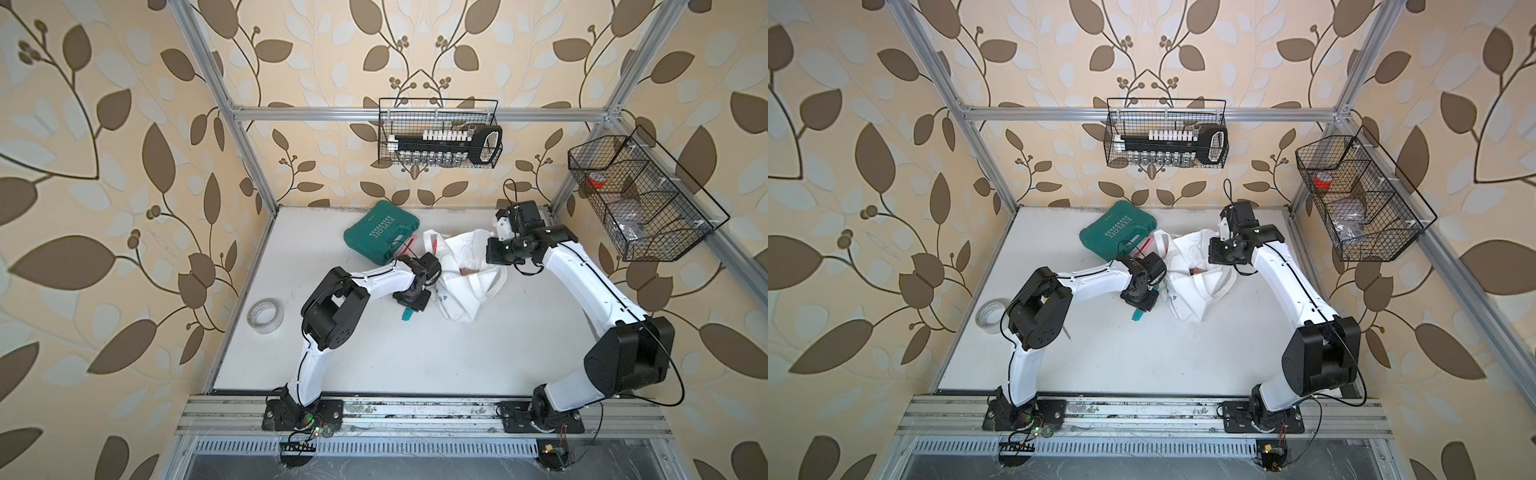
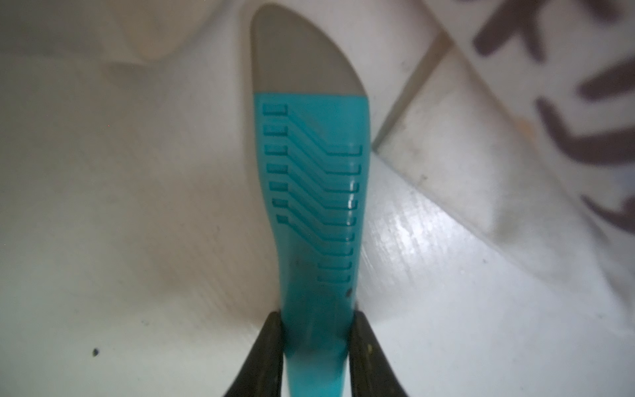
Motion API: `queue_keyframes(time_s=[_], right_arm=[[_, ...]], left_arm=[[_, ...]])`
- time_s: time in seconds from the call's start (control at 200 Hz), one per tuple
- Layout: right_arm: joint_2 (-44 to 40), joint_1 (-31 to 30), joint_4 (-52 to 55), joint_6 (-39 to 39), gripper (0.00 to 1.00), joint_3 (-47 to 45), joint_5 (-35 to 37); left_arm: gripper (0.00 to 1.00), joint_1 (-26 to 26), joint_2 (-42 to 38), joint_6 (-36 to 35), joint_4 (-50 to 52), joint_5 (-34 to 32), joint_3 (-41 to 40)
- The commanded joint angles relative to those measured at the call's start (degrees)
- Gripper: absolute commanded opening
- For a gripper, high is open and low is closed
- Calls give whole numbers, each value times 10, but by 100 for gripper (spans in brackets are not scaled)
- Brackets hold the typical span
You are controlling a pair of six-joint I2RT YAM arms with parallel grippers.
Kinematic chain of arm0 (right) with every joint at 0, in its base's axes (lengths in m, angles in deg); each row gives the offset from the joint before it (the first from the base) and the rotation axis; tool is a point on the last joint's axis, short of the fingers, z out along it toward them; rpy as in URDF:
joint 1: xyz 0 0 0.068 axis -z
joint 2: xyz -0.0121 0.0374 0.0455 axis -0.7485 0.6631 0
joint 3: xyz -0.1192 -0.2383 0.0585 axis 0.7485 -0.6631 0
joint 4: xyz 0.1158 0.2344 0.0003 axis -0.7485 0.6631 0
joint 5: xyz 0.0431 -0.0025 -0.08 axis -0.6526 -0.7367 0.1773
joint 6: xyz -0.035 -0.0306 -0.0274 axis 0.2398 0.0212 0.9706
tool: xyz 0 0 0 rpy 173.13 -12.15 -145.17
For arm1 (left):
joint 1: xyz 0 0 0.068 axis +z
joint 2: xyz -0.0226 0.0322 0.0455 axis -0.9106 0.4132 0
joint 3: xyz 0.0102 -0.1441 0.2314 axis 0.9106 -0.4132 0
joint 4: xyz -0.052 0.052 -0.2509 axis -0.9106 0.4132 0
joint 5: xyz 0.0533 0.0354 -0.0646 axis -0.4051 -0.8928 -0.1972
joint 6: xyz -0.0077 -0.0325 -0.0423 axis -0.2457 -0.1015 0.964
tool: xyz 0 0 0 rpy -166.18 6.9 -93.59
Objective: Place the art knife into the pouch
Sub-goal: Pick up the utility knife at the center of the board, then place the utility knife in the pouch.
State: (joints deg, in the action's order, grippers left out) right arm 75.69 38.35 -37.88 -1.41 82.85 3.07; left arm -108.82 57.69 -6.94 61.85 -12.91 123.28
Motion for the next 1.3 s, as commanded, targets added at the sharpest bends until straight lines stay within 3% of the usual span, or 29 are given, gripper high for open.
queue_keyframes(time_s=[0.0, 0.295, 0.525, 0.98, 1.295], right_arm=[[7, -2, 9, 7, 0, -4, 1], [10, -2, 10, 7, 0, -2, 3], [8, -2, 11, 6, 0, -4, 1], [-2, -2, 11, 5, 0, -17, 0], [-32, -13, 13, 4, 0, -39, 1]], left_arm=[[22, -7, -49, 1, 43, -14, 10], [22, -7, -171, 6, 109, -32, 4], [22, -20, -212, -9, 145, -32, 62], [22, -70, -122, -48, 173, 17, 230], [22, -74, -40, -80, 187, 48, 343]])
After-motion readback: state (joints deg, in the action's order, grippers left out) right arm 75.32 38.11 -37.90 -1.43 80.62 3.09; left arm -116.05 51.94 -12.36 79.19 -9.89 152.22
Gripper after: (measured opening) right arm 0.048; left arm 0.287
